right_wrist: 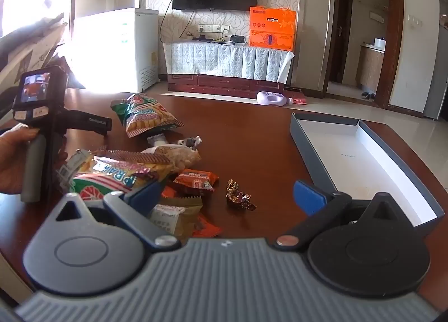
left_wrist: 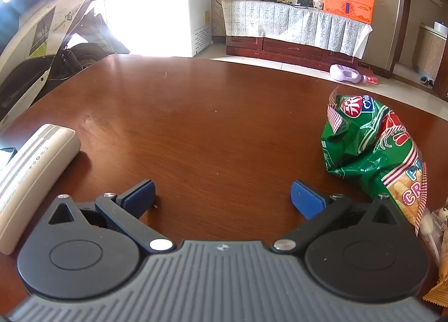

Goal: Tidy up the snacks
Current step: 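Move both tools toward the pile of snack packets on the table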

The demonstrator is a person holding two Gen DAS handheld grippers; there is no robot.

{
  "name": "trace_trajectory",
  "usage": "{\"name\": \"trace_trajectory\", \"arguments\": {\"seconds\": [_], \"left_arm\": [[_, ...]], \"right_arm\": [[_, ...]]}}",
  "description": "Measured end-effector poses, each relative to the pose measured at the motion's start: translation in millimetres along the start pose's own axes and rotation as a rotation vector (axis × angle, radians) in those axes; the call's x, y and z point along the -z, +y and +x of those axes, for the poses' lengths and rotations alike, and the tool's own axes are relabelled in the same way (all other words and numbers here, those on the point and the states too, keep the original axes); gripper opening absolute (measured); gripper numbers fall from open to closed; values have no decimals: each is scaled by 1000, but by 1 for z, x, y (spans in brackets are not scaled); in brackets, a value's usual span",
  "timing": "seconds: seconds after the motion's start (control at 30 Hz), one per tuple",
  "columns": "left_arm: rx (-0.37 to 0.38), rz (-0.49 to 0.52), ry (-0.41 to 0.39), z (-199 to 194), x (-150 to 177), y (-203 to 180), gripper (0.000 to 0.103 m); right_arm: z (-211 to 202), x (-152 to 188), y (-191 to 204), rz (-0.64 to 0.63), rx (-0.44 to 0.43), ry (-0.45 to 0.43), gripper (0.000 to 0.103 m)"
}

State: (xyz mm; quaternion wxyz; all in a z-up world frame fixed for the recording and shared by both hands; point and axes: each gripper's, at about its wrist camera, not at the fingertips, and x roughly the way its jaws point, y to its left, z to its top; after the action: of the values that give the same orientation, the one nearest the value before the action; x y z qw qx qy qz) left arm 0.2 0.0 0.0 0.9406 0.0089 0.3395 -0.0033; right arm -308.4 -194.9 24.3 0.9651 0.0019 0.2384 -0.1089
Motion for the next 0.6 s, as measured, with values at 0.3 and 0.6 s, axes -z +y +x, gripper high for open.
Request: {"name": "trace_trajectory", "arguments": {"seconds": [0.3, 0.6], "left_arm": [[30, 27, 1, -3, 2, 3, 103], [17, 52, -45, -29, 1, 24, 103]], "right_arm": [[0, -2, -11, 45, 10, -26, 103], [10, -2, -28, 103, 10, -10, 103]]}}
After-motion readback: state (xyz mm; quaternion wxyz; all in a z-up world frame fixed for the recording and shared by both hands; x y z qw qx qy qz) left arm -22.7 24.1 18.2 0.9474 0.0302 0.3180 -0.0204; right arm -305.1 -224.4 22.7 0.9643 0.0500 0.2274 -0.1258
